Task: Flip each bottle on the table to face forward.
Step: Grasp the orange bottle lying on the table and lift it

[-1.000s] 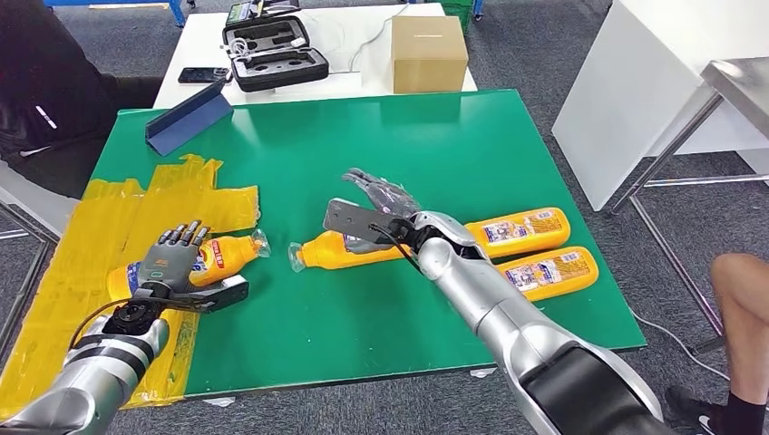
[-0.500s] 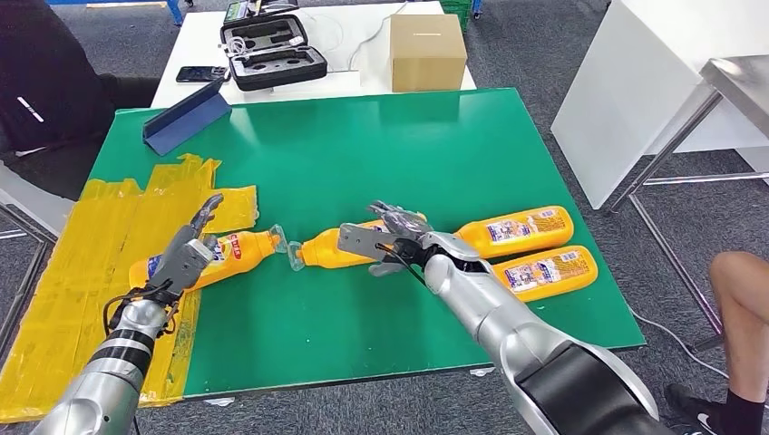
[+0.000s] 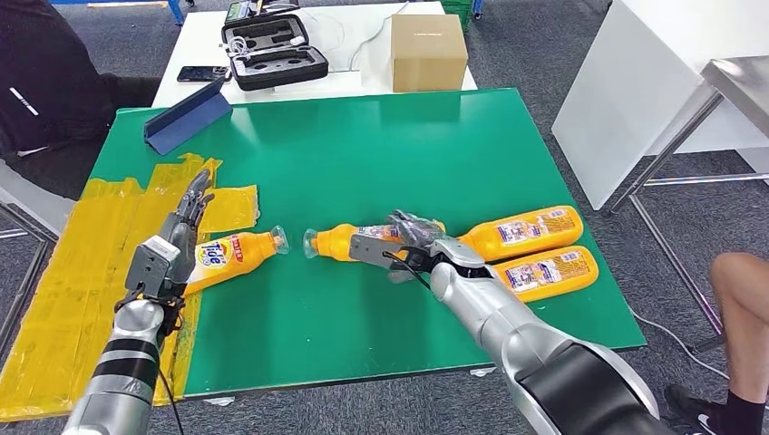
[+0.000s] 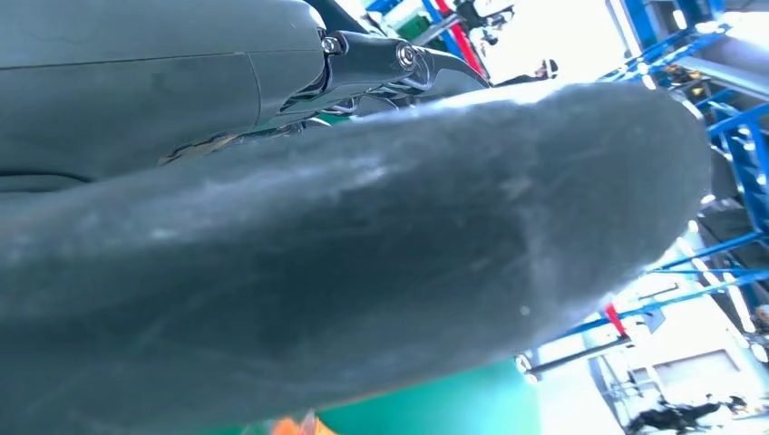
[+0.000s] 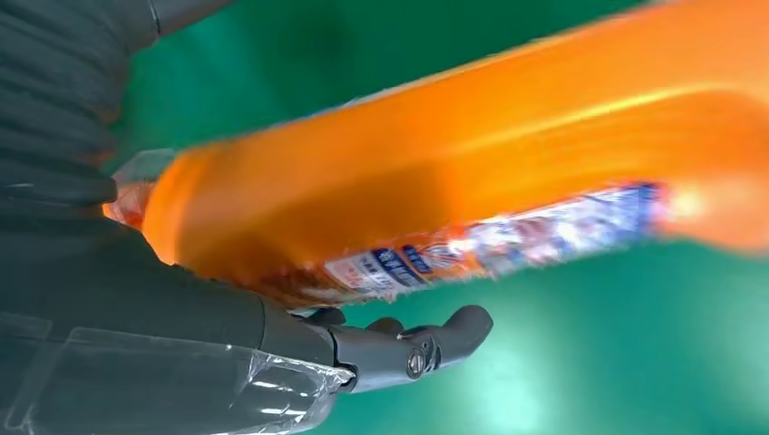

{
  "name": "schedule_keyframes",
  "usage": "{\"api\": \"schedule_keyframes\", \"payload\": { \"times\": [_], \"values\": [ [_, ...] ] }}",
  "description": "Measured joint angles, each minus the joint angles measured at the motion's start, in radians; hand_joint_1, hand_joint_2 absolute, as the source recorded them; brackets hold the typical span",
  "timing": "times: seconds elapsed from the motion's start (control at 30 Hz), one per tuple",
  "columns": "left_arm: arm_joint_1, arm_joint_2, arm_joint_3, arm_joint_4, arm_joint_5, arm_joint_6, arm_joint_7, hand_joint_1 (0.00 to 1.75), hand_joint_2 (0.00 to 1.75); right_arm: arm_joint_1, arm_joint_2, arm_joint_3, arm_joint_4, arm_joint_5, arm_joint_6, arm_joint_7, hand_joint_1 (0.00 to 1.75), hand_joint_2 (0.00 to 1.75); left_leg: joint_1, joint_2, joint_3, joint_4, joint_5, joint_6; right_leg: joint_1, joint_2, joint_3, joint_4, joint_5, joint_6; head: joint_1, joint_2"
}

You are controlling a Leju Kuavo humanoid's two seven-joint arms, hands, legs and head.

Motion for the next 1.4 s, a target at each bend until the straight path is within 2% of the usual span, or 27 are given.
{"api": "schedule_keyframes", "payload": {
  "times": [0.07,0.3,0.43,0.6,0.67,0.73,0.77,0.93,1.1,1.23,1.4],
  "values": [
    [0.007,-0.005,-0.008,-0.019,0.011,-0.005,0.005,0.0,0.0,-0.002,-0.004,0.009,0.015,0.036,0.016,0.042,0.0,1.75,0.0,0.0,0.0,0.0,0.0,0.0,0.0,0.0,0.0,0.0,0.0,0.0,0.0,0.0],
    [0.011,-0.016,-0.015,-0.041,0.028,-0.012,0.006,0.0,0.0,-0.014,-0.011,0.04,0.044,0.095,0.102,0.101,0.09,1.75,0.0,0.001,0.001,0.0,0.0,0.0,0.0,0.0,0.0,0.0,0.0,0.0,0.0,0.0],
    [0.011,-0.021,-0.019,-0.041,0.031,-0.011,0.005,0.0,0.0,-0.018,-0.011,0.053,0.051,0.112,0.125,0.113,0.87,1.75,0.0,0.001,0.002,0.0,0.0,0.0,0.001,0.0,0.001,0.0,0.0,0.0,0.0,0.0],
    [0.011,-0.024,-0.024,-0.041,0.034,-0.01,0.003,0.0,0.0,-0.02,-0.011,0.061,0.056,0.115,0.129,0.115,0.87,1.75,0.001,0.002,0.003,0.0,0.0,0.0,0.001,0.0,0.002,0.0,0.0,0.0,0.0,0.0],
    [0.011,-0.024,-0.024,-0.041,0.034,-0.01,0.002,0.0,0.0,-0.021,-0.011,0.062,0.056,0.115,0.13,0.115,1.23,1.75,0.001,0.002,0.003,0.0,0.0,0.0,0.0,0.0,0.002,0.0,0.0,0.0,0.0,0.0],
    [0.011,-0.024,-0.024,-0.041,0.035,-0.01,0.001,0.0,0.0,-0.021,-0.011,0.062,0.057,0.115,0.13,0.115,1.66,1.75,0.0,0.002,0.004,0.0,0.0,0.0,0.0,0.0,0.002,0.0,0.0,0.0,0.0,0.0],
    [0.011,-0.024,-0.024,-0.041,0.035,-0.01,0.001,0.0,0.0,-0.022,-0.011,0.062,0.057,0.114,0.13,0.115,1.72,1.75,0.0,0.002,0.004,0.0,0.0,0.0,0.0,0.001,0.003,0.0,0.0,0.0,0.0,0.0],
    [0.011,-0.025,-0.026,-0.041,0.045,-0.011,0.005,0.0,0.0,-0.021,-0.011,0.056,0.057,0.099,0.091,0.11,1.75,1.75,0.0,0.002,0.004,0.0,0.0,0.0,0.0,0.001,0.003,0.0,0.0,0.0,0.0,0.0],
    [0.025,-0.032,-0.025,-0.044,0.079,0.004,0.066,0.0,0.0,0.003,-0.01,0.001,0.053,0.054,-0.08,0.023,1.75,1.75,0.0,0.001,0.003,0.0,0.0,0.0,0.0,0.001,0.003,0.0,0.0,0.0,0.0,0.0],
    [0.07,-0.043,-0.016,-0.073,0.145,-0.026,0.095,0.0,1.75,0.036,-0.003,-0.075,0.011,0.014,-0.246,-0.101,1.75,1.75,0.0,0.002,0.0,0.0,0.0,0.0,0.0,0.001,0.0,0.0,0.0,0.0,0.0,0.0],
    [0.14,-0.055,0.002,-0.107,0.3,-0.138,0.16,0.0,1.75,0.092,0.014,-0.174,-0.136,-0.018,-0.379,-0.223,1.75,1.75,0.0,0.001,-0.003,0.0,0.0,0.0,0.0,0.001,-0.002,0.0,0.0,0.0,0.0,0.0]
  ]
}}
